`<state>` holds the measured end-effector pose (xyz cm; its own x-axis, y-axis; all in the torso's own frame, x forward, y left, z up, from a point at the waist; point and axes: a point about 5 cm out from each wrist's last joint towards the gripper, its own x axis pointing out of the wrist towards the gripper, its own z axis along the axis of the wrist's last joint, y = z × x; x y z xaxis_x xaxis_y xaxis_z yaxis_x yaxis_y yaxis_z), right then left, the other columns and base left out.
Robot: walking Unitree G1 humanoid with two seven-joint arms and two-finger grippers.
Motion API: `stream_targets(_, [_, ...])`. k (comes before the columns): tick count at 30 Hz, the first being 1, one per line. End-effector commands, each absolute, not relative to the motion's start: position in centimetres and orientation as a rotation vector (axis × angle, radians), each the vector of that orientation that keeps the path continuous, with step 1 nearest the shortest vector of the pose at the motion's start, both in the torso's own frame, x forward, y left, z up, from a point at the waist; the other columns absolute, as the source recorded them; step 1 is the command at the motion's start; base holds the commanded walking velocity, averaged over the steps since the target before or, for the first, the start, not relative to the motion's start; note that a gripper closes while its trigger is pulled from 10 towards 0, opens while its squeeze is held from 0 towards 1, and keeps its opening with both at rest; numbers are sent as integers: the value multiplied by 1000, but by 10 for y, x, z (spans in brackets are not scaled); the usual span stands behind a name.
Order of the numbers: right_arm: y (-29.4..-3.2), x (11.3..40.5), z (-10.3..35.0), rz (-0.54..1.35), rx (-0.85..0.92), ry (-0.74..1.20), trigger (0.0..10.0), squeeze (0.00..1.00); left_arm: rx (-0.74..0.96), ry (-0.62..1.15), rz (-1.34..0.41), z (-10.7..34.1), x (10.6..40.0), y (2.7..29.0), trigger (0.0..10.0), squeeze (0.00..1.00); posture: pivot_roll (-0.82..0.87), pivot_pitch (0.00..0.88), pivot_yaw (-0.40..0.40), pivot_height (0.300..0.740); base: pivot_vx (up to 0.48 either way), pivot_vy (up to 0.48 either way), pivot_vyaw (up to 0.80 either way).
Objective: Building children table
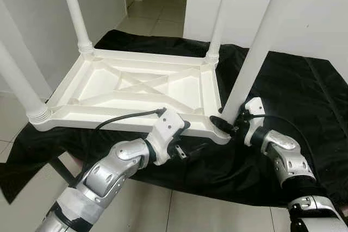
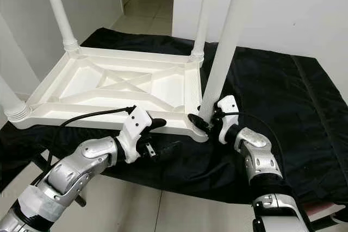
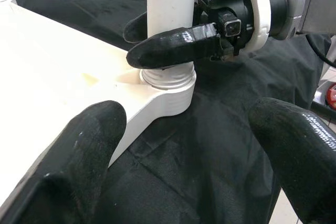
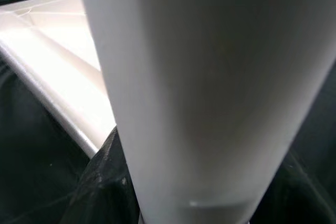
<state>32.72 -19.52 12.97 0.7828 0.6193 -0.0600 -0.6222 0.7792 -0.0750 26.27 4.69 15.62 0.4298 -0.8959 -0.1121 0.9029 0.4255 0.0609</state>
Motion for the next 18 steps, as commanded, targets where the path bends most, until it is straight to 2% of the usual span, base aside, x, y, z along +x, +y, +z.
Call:
stream_targets(1, [-199,327,121,598,-42,73,10000,0,125,71,-1262,158,258,43,10000,0,-36,0,-19,740,0,0,0])
stream_targets(4, [-200,328,120,586,-35,74,10000,0,125,72,-1262,158,258,43,10000,0,-36,0,-19,740,0,0,0])
stream_targets(6, [-201,329,117,479,-50,88,10000,0,121,71,-1262,157,257,42,10000,0,-43,0,-21,740,0,0,0])
stream_targets(12, [-191,328,115,328,-7,91,10000,0,116,81,-1260,154,258,41,10000,0,-43,0,-21,740,0,0,0])
stream_targets(13, [-185,327,113,222,55,104,10000,0,114,84,-1257,154,258,41,10000,0,-54,0,-23,740,0,0,0])
stream_targets(16, [-183,326,113,179,81,106,10000,0,114,85,-1256,153,258,41,10000,0,-54,0,-23,740,0,0,0])
stream_targets(17, [-179,325,112,150,101,108,10000,0,114,85,-1254,153,258,41,10000,0,-55,0,-24,740,0,0,0])
stream_targets(18, [-159,317,109,29,153,92,10000,0,108,86,-1250,153,258,41,10000,0,-53,0,-28,740,0,0,0])
